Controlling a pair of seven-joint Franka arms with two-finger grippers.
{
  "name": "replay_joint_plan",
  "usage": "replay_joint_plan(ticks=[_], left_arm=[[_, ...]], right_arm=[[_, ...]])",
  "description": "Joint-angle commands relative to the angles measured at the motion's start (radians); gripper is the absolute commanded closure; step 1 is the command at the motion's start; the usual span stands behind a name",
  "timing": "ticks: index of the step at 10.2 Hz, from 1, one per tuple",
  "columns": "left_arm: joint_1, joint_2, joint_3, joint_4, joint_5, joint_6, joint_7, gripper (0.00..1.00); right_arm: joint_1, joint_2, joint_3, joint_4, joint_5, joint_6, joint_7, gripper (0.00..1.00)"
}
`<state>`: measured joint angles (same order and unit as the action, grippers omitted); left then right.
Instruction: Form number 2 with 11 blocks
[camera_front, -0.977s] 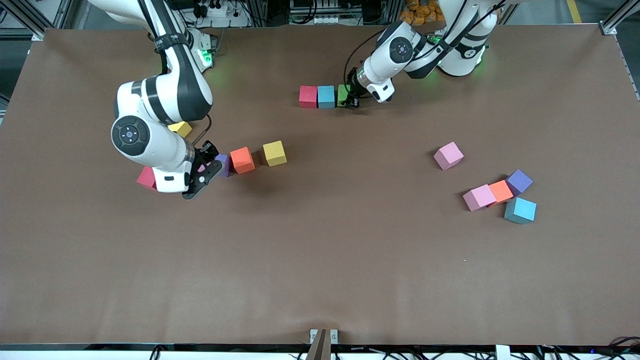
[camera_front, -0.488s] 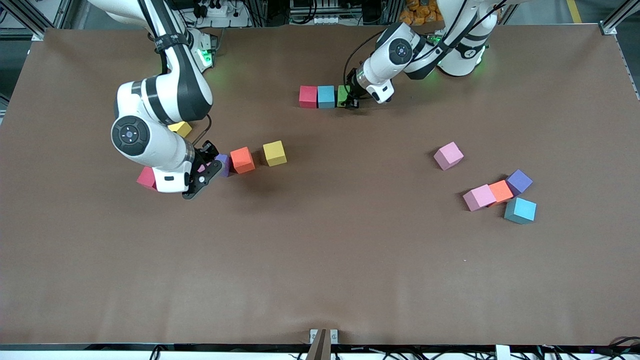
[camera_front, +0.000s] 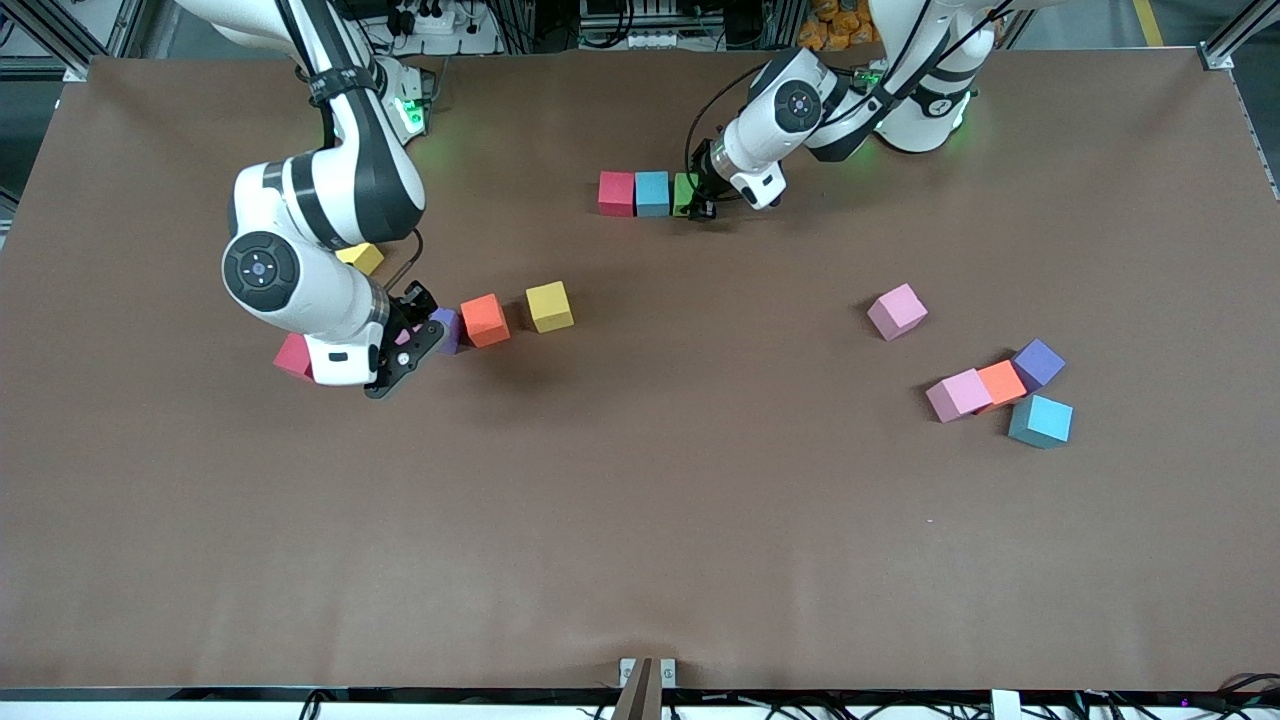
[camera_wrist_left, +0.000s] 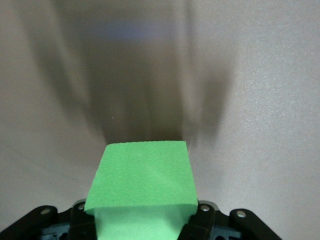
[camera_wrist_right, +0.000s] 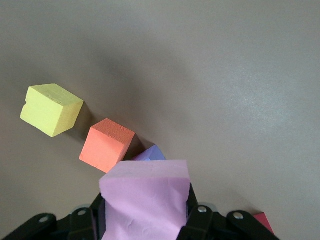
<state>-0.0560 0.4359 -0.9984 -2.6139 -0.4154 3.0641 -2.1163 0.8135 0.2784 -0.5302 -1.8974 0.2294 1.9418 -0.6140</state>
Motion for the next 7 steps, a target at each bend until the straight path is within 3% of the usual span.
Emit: replay_joint_plan(ticks=[1,7], left_arm=[[-0.031,0.018,0.027,0.011,-0.013,0.024,0.024,1.0],[-0.062,0.033,0.052,0.017,-0.013,0.036,0.024,1.0]], right_arm=[[-0.01,-0.008,0.007,-0.009,-0.005,0.006,0.003,1.0],[-0.011,-0.008,0.007,-0.014,-0.005,0.008,-0.003,1.0]])
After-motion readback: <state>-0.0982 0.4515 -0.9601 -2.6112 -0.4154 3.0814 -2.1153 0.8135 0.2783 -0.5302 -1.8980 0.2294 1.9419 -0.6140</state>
